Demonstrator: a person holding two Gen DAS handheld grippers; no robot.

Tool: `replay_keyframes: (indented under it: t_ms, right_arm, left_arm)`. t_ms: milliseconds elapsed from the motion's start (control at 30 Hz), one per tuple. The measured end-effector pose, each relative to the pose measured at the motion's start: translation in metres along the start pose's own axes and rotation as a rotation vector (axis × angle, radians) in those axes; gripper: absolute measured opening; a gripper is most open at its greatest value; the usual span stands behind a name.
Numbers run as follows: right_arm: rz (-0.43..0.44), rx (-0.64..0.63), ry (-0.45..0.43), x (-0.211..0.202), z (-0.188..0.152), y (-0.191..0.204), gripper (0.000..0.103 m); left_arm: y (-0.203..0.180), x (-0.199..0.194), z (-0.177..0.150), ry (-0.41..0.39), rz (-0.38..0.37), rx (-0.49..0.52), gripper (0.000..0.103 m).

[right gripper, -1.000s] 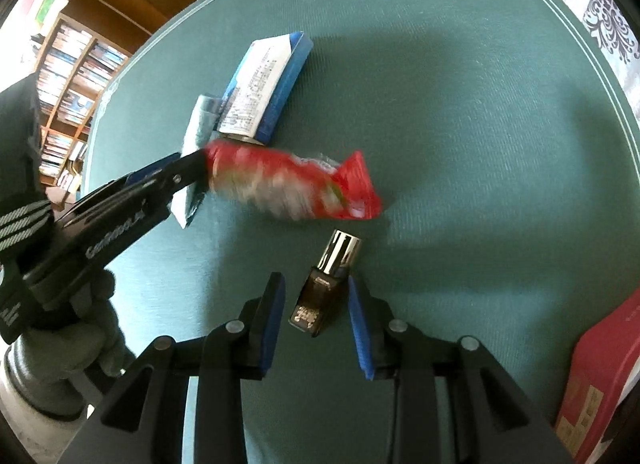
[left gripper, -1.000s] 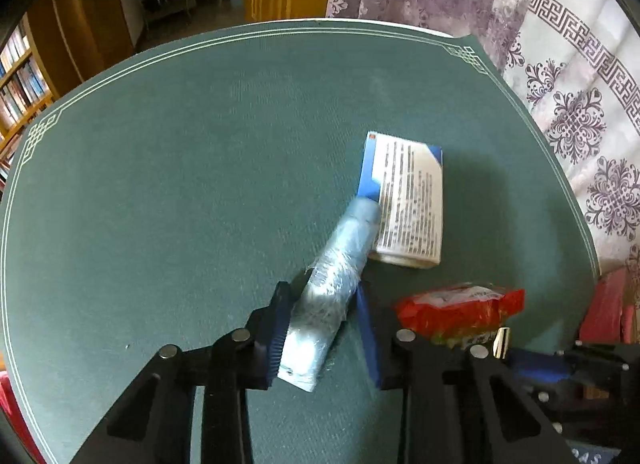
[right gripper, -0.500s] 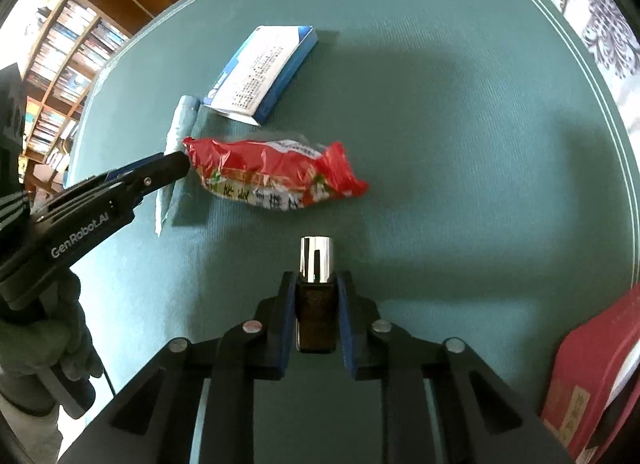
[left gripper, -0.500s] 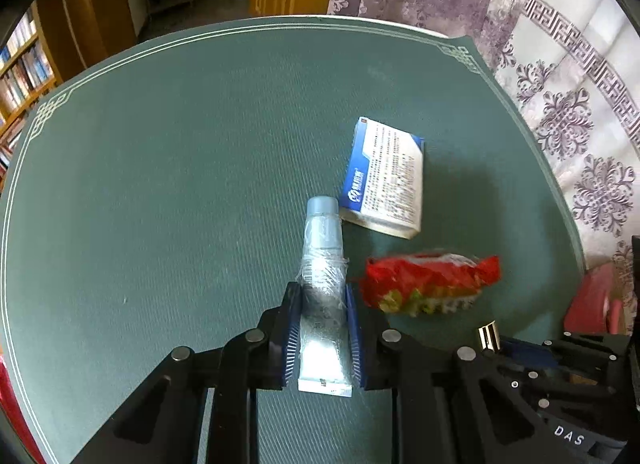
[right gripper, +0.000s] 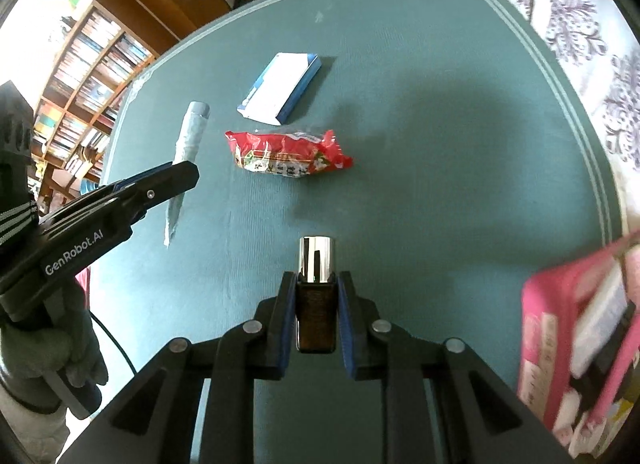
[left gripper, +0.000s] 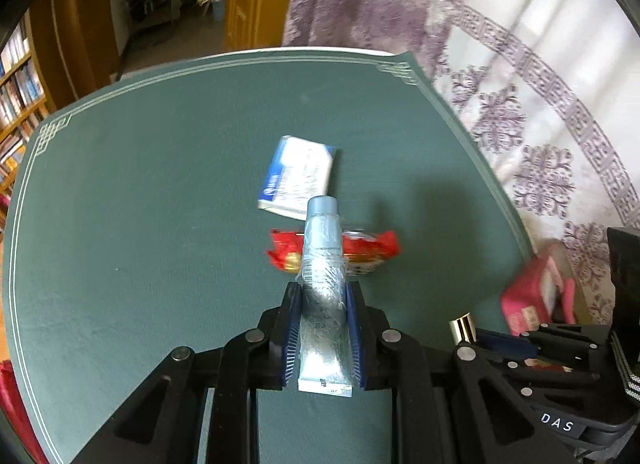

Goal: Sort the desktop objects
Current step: 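Grasp the clear tube with the left tool while the right tool grasps the brown bottle, then carry the clear tube and brown bottle into the red tin and release both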

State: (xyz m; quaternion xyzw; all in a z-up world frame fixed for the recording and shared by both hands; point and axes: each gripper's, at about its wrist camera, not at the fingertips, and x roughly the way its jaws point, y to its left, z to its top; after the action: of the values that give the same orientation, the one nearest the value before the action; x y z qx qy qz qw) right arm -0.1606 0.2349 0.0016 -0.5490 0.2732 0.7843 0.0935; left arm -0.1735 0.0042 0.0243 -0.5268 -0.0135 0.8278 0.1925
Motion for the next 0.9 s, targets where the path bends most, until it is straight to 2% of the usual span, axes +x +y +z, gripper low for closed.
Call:
replay_keyframes:
  t_ms: [33,300,400,500,633,900]
  right_arm:
    - [-0.002,0.003,-0.007,-0.001,-0.012,0.004,0.022]
    - [-0.019,0.052,-0.078,-0.041,-0.032,-0.036,0.022]
    - [-0.038,0.079,-0.109,-0.062,-0.052,-0.053,0.022]
    - [-0.062,0.106,-0.137,-0.076,-0.053,-0.061,0.022]
    - [-0.087,0.164,-0.175,-0.109,-0.076,-0.095,0.022]
    - [-0.144,0.277,-0.225,-0.146,-0.104,-0.135,0.022]
  left_arm:
    - [-0.006,-0.004,-0.002,-0.003,-0.004,0.011,0.023]
    - [-0.065,-0.016,-0.007,-0.009,-0.053,0.099,0.023]
    - [-0.097,-0.021,-0.011,-0.009,-0.089,0.158,0.023]
    - [-0.127,-0.025,-0.015,-0.008,-0.12,0.214,0.023]
    - [-0.173,-0.027,-0.017,-0.003,-0.17,0.304,0.023]
    - [-0.235,-0.022,-0.024,0.02,-0.241,0.427,0.023]
